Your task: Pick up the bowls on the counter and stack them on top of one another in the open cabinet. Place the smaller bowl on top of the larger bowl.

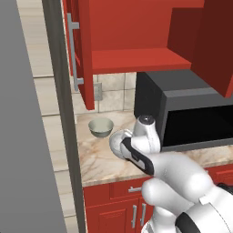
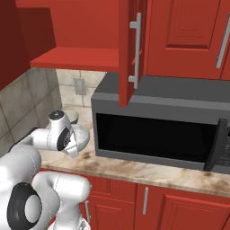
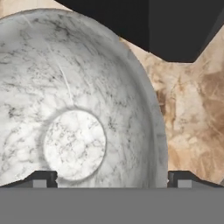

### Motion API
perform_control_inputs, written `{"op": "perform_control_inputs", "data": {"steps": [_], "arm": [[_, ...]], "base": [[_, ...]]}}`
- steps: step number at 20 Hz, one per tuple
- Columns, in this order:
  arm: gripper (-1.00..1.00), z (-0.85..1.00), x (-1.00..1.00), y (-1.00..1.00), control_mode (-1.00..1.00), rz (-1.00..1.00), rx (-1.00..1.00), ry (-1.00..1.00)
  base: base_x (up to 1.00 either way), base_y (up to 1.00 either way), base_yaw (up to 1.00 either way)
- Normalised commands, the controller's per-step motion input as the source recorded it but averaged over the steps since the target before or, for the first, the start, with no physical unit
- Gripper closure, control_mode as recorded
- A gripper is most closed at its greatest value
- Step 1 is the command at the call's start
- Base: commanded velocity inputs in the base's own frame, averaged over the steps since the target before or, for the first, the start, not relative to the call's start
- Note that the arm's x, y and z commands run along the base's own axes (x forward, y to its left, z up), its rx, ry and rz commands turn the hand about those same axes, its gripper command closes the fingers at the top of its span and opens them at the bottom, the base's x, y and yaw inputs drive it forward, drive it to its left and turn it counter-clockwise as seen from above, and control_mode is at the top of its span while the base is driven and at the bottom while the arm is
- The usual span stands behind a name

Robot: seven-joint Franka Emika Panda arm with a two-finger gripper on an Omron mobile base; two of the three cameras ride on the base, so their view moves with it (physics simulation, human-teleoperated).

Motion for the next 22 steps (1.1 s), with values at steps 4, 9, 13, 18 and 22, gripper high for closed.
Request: {"op": "perform_control_inputs", "data": {"steps": [4,9,13,18,22], "arm": [[-1.00,-0.42,0.07,0.04,-1.00,-0.03,0.00,0.00],[-1.00,-0.42,0.07,0.04,-1.00,-0.03,0.00,0.00],[1.00,-0.40,0.02,0.07,-1.00,-0.03,0.00,0.00],[1.00,-0.29,-0.02,0.01,-1.00,-0.03,0.00,0.00],[1.00,-0.19,-0.17,0.00,-1.00,-0.02,0.00,0.01]], "base": [[0.00,0.00,0.00],[0.00,0.00,0.00],[0.00,0.00,0.00],[0.00,0.00,0.00],[0.00,0.00,0.00]]}}
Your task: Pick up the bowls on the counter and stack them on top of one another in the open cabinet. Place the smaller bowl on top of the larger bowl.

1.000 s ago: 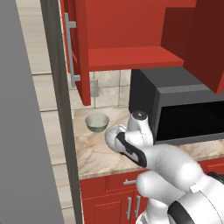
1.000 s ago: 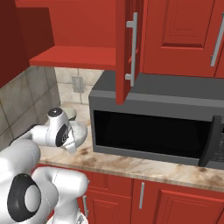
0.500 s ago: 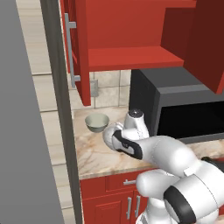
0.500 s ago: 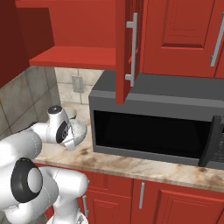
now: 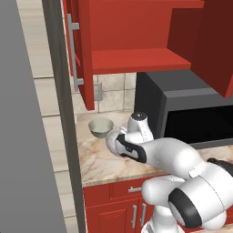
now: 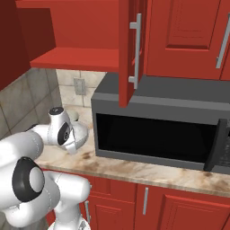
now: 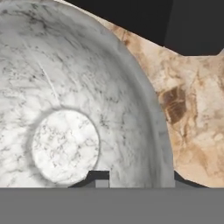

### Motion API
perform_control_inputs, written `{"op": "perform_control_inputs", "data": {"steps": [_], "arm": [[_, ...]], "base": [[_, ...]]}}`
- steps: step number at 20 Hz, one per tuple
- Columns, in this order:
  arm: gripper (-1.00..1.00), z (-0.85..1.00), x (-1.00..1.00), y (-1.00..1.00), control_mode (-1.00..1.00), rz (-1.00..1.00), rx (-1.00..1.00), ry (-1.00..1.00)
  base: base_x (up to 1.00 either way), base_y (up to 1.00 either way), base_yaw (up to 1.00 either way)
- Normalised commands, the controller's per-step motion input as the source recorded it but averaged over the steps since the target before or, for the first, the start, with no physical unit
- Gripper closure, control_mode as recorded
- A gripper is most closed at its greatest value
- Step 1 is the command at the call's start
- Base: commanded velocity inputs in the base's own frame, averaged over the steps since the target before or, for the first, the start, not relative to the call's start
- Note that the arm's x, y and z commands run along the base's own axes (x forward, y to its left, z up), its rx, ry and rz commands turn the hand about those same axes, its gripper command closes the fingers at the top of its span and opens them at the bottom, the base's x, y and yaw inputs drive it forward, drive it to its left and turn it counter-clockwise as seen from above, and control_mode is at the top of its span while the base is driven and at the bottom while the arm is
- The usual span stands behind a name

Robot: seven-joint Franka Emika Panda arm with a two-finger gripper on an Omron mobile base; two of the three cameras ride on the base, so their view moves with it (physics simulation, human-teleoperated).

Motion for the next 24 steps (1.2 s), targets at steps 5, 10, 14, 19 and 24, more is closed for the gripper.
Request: {"op": "perform_control_inputs", "data": {"steps": [5,10,14,19,24], "arm": [[1.00,-0.06,-0.23,-0.04,-1.00,-0.02,0.00,0.02],[1.00,0.19,-0.30,-0.05,-1.00,-0.04,0.02,0.01],[1.00,0.41,-0.24,-0.05,-1.00,-0.05,0.02,0.03],[1.00,0.49,-0.25,-0.03,-1.00,-0.05,0.04,0.05],[1.00,0.48,-0.24,-0.19,-1.00,-0.06,0.05,0.05]], "base": [[0.00,0.00,0.00],[0.00,0.00,0.00],[0.00,0.00,0.00],[0.00,0.00,0.00],[0.00,0.00,0.00]]}}
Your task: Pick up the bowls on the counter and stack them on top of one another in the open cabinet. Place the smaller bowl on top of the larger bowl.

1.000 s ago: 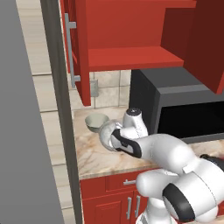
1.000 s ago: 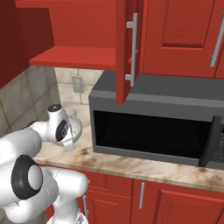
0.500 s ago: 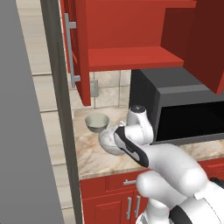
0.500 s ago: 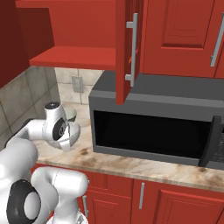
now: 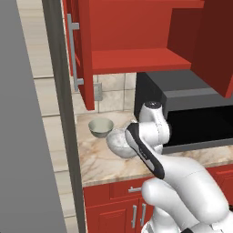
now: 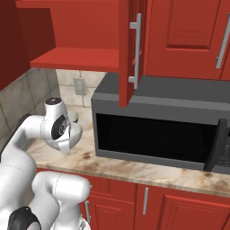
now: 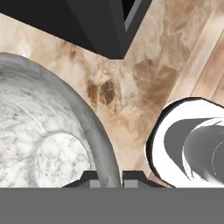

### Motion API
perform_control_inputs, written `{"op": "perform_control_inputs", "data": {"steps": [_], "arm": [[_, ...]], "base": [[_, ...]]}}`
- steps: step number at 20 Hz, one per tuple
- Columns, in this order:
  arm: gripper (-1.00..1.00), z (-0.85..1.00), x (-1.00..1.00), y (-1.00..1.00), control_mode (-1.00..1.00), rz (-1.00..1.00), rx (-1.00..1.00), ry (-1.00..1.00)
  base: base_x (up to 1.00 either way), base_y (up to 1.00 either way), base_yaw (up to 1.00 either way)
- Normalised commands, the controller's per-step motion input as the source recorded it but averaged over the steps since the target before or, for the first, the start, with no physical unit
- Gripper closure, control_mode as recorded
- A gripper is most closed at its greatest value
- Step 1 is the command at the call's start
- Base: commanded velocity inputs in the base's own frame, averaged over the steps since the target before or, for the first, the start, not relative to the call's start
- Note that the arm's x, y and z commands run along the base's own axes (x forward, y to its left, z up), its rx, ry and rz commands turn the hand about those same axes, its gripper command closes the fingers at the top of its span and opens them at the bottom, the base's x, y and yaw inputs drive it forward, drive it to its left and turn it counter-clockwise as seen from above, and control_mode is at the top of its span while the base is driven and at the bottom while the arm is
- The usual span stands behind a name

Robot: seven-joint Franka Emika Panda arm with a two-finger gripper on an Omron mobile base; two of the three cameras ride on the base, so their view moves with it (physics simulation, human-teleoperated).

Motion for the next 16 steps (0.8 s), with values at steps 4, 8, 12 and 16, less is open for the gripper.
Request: {"op": "perform_control_inputs", "data": {"steps": [4,8,12,16], "arm": [[1.00,0.46,-0.26,-0.24,-1.00,-0.06,0.07,0.04],[1.00,0.48,-0.27,-0.22,-1.00,-0.06,0.07,0.04],[1.00,0.53,-0.28,-0.12,-1.00,-0.05,0.05,0.02],[1.00,0.57,-0.28,-0.01,-1.00,-0.04,0.01,0.00]], "base": [[0.00,0.00,0.00],[0.00,0.00,0.00],[0.00,0.00,0.00],[0.00,0.00,0.00]]}}
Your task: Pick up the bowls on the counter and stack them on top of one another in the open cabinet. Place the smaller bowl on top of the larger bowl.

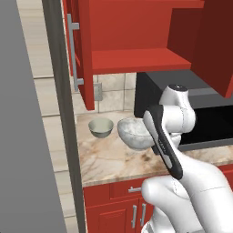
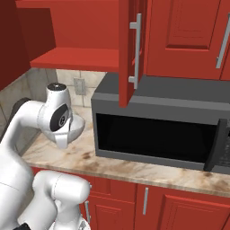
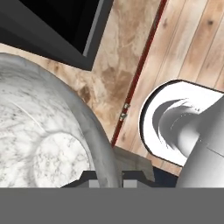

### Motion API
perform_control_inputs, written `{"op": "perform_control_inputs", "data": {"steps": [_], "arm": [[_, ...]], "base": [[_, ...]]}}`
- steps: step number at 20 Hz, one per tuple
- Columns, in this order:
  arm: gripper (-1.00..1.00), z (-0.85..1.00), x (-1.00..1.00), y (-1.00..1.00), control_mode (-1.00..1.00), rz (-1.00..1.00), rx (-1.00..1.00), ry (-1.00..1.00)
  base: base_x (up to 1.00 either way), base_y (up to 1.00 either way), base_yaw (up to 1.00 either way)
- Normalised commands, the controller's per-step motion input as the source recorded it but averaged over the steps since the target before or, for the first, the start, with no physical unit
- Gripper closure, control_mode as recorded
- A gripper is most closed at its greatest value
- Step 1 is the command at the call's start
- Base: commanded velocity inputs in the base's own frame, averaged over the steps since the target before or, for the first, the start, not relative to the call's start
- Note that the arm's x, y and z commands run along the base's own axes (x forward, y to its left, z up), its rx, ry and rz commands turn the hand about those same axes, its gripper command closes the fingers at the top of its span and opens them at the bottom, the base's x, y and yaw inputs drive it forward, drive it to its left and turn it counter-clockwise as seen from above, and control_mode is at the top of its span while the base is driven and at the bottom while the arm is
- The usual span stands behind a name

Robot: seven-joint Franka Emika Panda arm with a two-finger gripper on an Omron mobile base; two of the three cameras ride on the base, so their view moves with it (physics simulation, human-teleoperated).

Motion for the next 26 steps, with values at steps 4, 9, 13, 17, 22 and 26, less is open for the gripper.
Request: {"op": "perform_control_inputs", "data": {"steps": [4,9,13,17,22,26], "arm": [[1.00,0.51,-0.34,-0.07,-1.00,-0.04,-0.01,-0.02],[1.00,0.43,-0.33,-0.07,-1.00,-0.04,-0.06,-0.06],[1.00,0.41,-0.35,-0.07,-1.00,-0.03,-0.09,-0.08],[1.00,0.41,-0.36,-0.06,-1.00,-0.02,-0.09,-0.09],[1.00,0.43,-0.36,-0.05,-1.00,-0.02,-0.08,-0.10],[1.00,0.45,-0.37,-0.06,-1.00,-0.02,-0.07,-0.09]], "base": [[0.00,0.00,0.00],[0.00,0.00,0.00],[0.00,0.00,0.00],[0.00,0.00,0.00],[0.00,0.00,0.00],[0.00,0.00,0.00]]}}
